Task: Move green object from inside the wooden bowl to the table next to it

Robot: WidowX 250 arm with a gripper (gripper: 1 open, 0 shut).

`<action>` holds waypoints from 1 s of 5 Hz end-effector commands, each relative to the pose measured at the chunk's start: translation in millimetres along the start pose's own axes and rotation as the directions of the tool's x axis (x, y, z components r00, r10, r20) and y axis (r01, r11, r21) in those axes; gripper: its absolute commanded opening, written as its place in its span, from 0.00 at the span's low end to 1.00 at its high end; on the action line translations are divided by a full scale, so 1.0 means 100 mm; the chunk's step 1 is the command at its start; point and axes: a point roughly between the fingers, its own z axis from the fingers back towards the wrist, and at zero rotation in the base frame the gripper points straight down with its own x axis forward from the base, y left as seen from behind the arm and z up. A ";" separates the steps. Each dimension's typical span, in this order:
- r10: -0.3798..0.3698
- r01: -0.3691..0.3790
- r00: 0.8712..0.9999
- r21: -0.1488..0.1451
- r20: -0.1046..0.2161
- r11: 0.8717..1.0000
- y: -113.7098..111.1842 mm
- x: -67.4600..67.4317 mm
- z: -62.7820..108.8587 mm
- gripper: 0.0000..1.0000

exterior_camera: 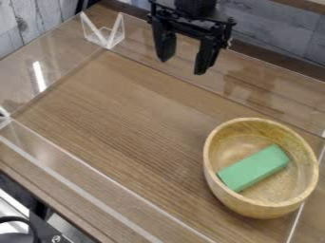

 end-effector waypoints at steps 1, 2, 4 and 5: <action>-0.039 0.039 0.999 -0.006 -0.034 0.999 -0.05 0.00 -0.14 1.00; -0.231 0.231 0.972 -0.012 -0.051 0.973 -0.38 -0.06 -0.27 1.00; -0.436 0.437 0.900 0.011 -0.018 0.900 -0.97 -0.14 -0.57 1.00; -0.470 0.470 0.883 0.030 -0.001 0.882 -1.06 -0.19 -0.73 1.00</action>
